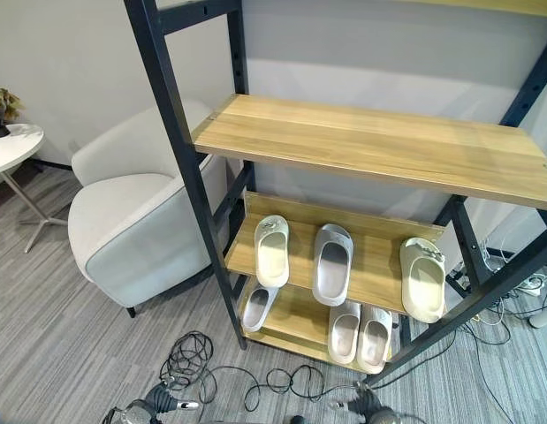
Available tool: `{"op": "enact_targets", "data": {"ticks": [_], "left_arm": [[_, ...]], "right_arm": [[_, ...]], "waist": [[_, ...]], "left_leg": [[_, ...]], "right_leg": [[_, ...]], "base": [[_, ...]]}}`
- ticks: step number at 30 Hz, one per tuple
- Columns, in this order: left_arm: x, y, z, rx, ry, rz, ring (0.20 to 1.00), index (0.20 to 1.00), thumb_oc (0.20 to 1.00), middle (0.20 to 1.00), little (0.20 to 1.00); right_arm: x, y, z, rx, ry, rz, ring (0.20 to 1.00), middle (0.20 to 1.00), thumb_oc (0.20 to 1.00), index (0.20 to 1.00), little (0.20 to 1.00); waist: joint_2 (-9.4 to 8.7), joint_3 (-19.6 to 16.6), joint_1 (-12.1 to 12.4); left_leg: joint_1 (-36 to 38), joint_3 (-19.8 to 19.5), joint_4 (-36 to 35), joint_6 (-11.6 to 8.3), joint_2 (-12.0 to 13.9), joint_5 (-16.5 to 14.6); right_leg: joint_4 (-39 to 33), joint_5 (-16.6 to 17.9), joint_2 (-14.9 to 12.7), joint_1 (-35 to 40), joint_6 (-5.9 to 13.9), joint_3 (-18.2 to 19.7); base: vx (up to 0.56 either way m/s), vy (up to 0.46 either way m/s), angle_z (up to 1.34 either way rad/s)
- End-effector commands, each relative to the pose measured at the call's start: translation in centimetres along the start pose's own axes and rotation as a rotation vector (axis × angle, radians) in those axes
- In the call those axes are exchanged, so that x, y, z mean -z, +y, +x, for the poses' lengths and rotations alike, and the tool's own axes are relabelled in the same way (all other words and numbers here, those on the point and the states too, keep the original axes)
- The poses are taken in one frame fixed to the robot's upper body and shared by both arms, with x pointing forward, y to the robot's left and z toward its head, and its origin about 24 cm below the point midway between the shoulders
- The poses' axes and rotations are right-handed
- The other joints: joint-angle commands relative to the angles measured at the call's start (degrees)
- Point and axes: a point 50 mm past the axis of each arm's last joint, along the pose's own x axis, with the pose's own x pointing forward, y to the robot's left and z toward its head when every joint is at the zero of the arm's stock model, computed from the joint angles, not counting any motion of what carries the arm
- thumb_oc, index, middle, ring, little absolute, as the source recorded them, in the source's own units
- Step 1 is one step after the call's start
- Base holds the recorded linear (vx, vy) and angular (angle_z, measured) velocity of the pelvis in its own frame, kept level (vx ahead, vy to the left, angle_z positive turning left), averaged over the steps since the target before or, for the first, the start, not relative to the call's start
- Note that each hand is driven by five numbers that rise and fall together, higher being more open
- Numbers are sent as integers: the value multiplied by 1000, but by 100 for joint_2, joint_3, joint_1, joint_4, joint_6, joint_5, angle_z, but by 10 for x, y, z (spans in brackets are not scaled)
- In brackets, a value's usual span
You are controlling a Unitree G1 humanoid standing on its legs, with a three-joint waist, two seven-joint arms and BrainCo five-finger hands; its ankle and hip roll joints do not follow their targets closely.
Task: Arrange the slippers neatly on the shoe rack.
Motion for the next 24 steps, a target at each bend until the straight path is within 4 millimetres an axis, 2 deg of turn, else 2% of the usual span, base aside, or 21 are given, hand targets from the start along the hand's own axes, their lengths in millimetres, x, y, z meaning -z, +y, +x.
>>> {"op": "enact_targets", "data": {"ticks": [1,2,3,4,5,6,7,9,14,19,21,24], "left_arm": [[-9,12,0,-43,-77,31,1000,1000,1000,1000,1000],[-8,10,-1,-44,-83,29,1000,1000,1000,1000,1000],[0,7,-3,-51,-64,7,1000,1000,1000,1000,1000],[0,6,-3,-48,-63,8,1000,1000,1000,1000,1000],[4,4,-5,-62,-64,9,1000,1000,1000,1000,1000],[4,3,-5,-60,-63,9,1000,1000,1000,1000,1000],[3,3,-6,-64,-79,11,1000,1000,1000,1000,1000],[3,2,-7,-62,-89,14,1000,1000,1000,1000,1000],[12,1,-9,-66,-65,13,1000,1000,1000,1000,1000],[20,-8,-12,-74,-35,2,1000,1000,1000,1000,1000],[19,-8,-12,-73,-36,1,1000,1000,1000,1000,1000],[14,-14,-11,-61,-54,7,1000,1000,1000,1000,1000]], "right_arm": [[-45,-13,-16,-3,-336,-152,1000,1000,1000,1000,1000],[-42,-5,-25,-34,-351,-216,1000,1000,1000,1000,1000],[-55,2,-51,-51,-490,-362,1000,1000,1000,1000,1000],[-54,2,-52,-51,-487,-362,1000,1000,1000,1000,1000],[-57,6,-77,-67,-585,-423,1000,1000,1000,1000,1000],[-57,5,-77,-67,-583,-423,1000,1000,1000,1000,1000],[-62,-3,-91,-59,-631,-455,1000,1000,1000,1000,1000],[-58,-4,-95,-76,-622,-442,1000,1000,1000,1000,1000],[-67,-15,-114,-81,-680,-451,1000,1000,1000,1000,1000],[-88,-38,-127,163,-794,-579,1000,1000,1000,1000,1000],[-91,-41,-126,193,-798,-605,1000,1000,1000,1000,1000],[-105,-55,-119,363,-819,-668,1000,1000,1000,1000,1000]], "waist": [[-159,104,-121],[-178,109,-194],[-201,116,-282],[-193,116,-273],[-218,101,-328],[-211,99,-322],[-223,89,-366],[-220,70,-371],[-252,21,-390],[-253,-20,-451],[-253,-20,-445],[-246,-39,-393]], "left_leg": [[-506,120,602,93,-175,-188],[-495,178,597,110,-168,-202],[-489,294,599,137,-152,-192],[-462,300,597,138,-149,-218],[-454,372,604,150,-142,-212],[-430,375,601,150,-140,-238],[-396,414,592,140,-129,-253],[-380,433,582,134,-119,-256],[-348,477,554,111,-88,-272],[-289,542,528,113,-56,-298],[-280,548,522,116,-55,-303],[-254,550,509,145,-60,-328]], "right_leg": [[709,-546,-360,-216,546,135],[720,-534,-363,-239,556,169],[741,-497,-359,-296,588,261],[743,-521,-357,-273,589,264],[730,-478,-364,-296,612,314],[728,-500,-363,-274,613,314],[712,-481,-370,-280,638,336],[699,-467,-376,-281,647,343],[669,-446,-377,-291,675,310],[694,-437,-363,-316,714,332],[697,-441,-360,-317,715,331],[694,-443,-367,-297,713,310]], "base": [[-19,49,-12],[-20,42,-27],[-16,42,-35],[-13,43,-39],[24,15,-39],[17,23,-32],[25,12,-18],[8,9,-13],[14,4,-7],[0,0,0],[0,0,0],[0,0,0]]}}
